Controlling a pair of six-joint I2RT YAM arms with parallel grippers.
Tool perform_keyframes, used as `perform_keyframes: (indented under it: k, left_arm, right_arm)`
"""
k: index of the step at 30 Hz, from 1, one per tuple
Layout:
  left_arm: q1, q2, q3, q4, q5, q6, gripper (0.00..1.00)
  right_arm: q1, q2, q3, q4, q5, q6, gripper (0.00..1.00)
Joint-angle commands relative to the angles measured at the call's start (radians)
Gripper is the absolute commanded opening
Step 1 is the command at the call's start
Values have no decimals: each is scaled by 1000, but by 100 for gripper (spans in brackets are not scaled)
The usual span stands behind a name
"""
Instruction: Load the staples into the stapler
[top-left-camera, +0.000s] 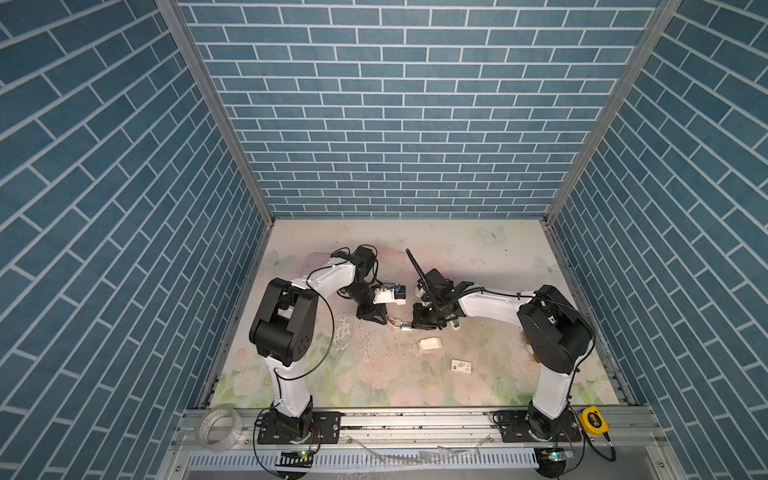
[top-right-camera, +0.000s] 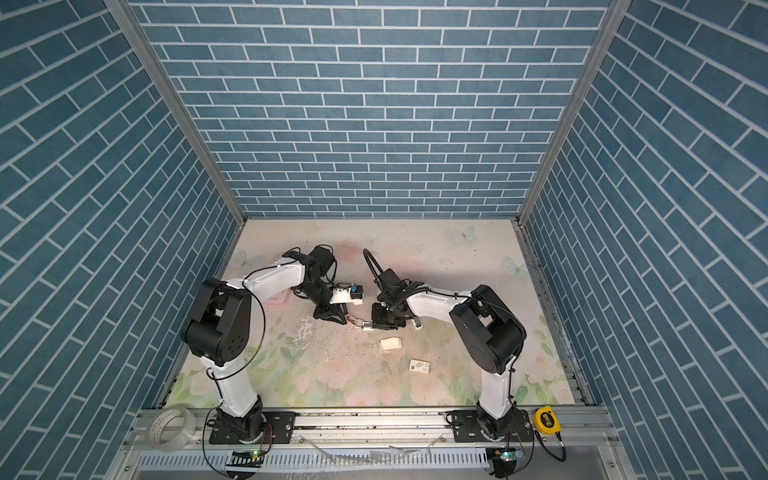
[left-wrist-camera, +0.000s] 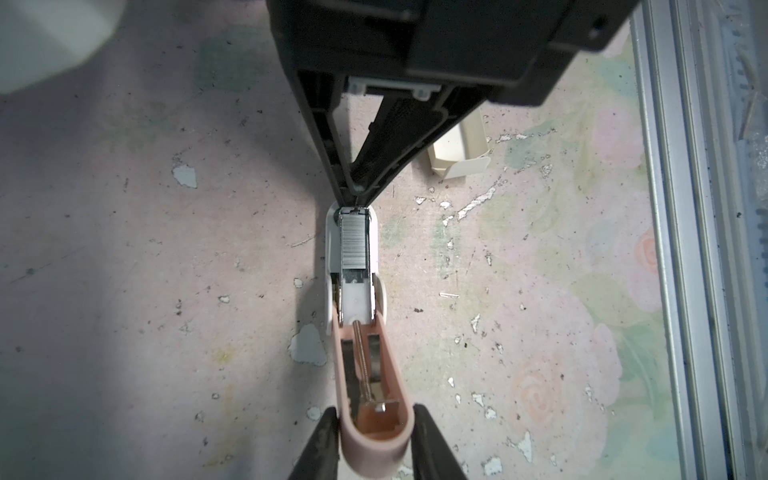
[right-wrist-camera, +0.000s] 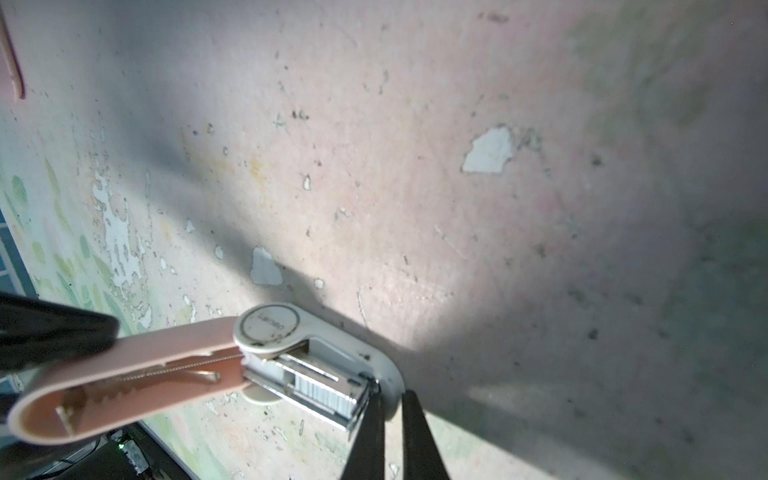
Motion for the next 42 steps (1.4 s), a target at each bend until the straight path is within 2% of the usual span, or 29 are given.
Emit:
perform_keyframes:
  k: [1, 4, 10, 18, 28, 34, 38, 42]
  left_arm:
    - [-6, -17, -7, -20, -5, -2, 37]
    - [-6, -31, -30, -1, -16, -2, 42]
    - [-6, -65, -73, 35, -23, -10, 42]
    - [-7, -50, -53, 44, 5, -42, 34]
    - [-22, -39, -39, 45, 14, -52, 29]
    - [-44, -36, -37, 51, 10, -67, 21]
    - [-52, -36, -38, 52, 10, -72, 23]
    - [-56, -37, -36, 61, 12, -82, 32]
  right_arm:
    - [-8, 30, 5, -25, 17, 12, 11]
    - [-7, 33, 5, -27, 17, 10, 11]
    - [-9, 35, 2, -27, 19, 7, 11]
    - [-10, 42, -3, -20, 17, 7, 11]
    - [-14, 36, -11, -14, 19, 8, 11]
    - [-14, 37, -19, -1, 19, 12, 10]
    - [-14, 39, -19, 6, 17, 14, 10]
    - [-16, 39, -21, 10, 17, 15, 10]
